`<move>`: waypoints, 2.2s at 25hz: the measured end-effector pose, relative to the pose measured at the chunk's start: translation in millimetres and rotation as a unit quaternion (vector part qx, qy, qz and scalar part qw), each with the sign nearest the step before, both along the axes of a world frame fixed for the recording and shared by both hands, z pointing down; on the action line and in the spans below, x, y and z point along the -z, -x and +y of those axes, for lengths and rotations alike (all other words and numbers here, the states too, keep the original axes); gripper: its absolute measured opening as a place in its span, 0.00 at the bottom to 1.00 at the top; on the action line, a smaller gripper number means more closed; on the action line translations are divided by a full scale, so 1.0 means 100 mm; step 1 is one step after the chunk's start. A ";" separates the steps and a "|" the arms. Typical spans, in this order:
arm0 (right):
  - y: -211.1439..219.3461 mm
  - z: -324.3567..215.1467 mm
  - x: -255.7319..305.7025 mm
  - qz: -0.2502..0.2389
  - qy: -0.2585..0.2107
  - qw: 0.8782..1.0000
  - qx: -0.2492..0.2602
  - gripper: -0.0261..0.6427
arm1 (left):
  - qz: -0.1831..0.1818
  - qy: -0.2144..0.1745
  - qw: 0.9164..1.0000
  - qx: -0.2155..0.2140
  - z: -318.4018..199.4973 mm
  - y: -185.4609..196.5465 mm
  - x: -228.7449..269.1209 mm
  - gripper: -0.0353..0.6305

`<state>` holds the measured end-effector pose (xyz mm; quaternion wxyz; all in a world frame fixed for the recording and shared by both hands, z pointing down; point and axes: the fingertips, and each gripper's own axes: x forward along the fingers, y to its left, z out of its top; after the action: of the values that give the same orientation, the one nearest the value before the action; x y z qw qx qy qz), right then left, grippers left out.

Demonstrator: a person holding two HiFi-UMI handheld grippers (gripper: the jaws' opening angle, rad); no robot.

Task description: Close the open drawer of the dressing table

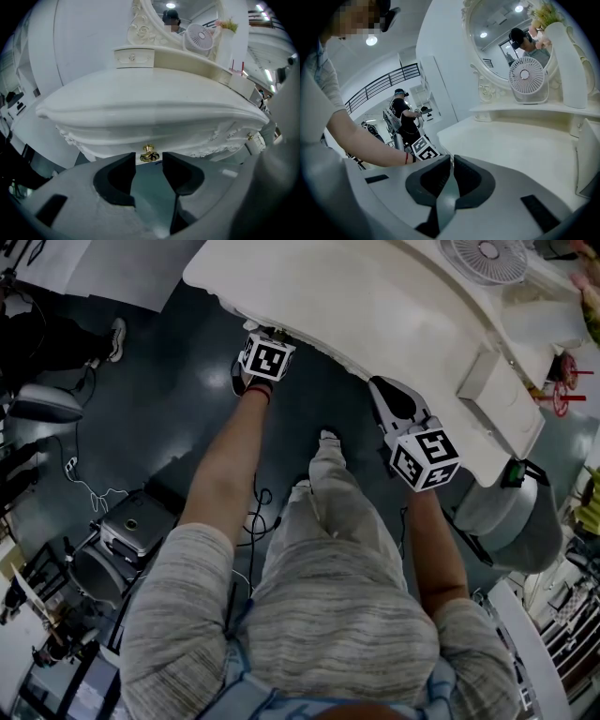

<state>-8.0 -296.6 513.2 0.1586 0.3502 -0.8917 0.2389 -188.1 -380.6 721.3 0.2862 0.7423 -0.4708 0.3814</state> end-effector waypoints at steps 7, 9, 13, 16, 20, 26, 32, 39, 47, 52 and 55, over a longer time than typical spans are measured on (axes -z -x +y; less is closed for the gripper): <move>0.07 0.07 0.07 -0.002 -0.002 1.000 0.009 0.06 | 0.010 -0.036 0.999 0.001 0.03 0.02 0.30 0.38; 0.10 0.10 0.08 -0.003 -0.003 1.000 0.010 0.06 | 0.021 -0.051 0.998 -0.001 0.04 0.01 0.41 0.38; 0.18 0.19 0.14 -0.004 -0.008 1.000 0.016 0.06 | 0.041 -0.077 0.996 -0.001 0.13 -0.04 0.70 0.38; 0.20 0.26 0.19 -0.004 -0.012 1.000 0.017 0.06 | 0.052 -0.087 0.995 -0.001 0.24 -0.09 0.85 0.38; 0.18 0.36 0.26 -0.004 -0.016 1.000 0.013 0.06 | 0.070 -0.098 0.993 0.000 0.42 -0.17 1.01 0.37; 0.15 0.57 0.33 -0.004 -0.021 1.000 0.004 0.06 | 0.088 -0.125 0.988 -0.003 0.72 -0.26 1.30 0.26; 0.14 0.83 0.44 -0.007 -0.027 1.000 -0.005 0.06 | 0.105 -0.138 0.985 -0.002 1.03 -0.33 1.53 0.15; 0.12 1.17 0.59 -0.011 -0.042 0.999 -0.009 0.06 | 0.123 -0.151 0.981 -0.019 1.45 -0.52 1.79 0.09; 0.08 1.66 0.79 -0.010 -0.059 0.998 -0.010 0.06 | 0.144 -0.181 0.972 -0.029 2.01 -0.63 2.20 0.08; 0.08 1.99 0.93 -0.013 -0.066 0.998 -0.006 0.06 | 0.155 -0.203 0.966 -0.041 2.40 -0.66 2.50 0.07; 0.11 2.19 1.04 -0.021 -0.071 0.997 -0.001 0.06 | 0.170 -0.216 0.960 -0.048 2.63 -0.69 2.70 0.07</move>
<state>-19.4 -77.6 409.1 0.1144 0.3560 -0.9093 0.1829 -119.0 -117.8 451.4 0.1763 0.8622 -0.4500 0.1517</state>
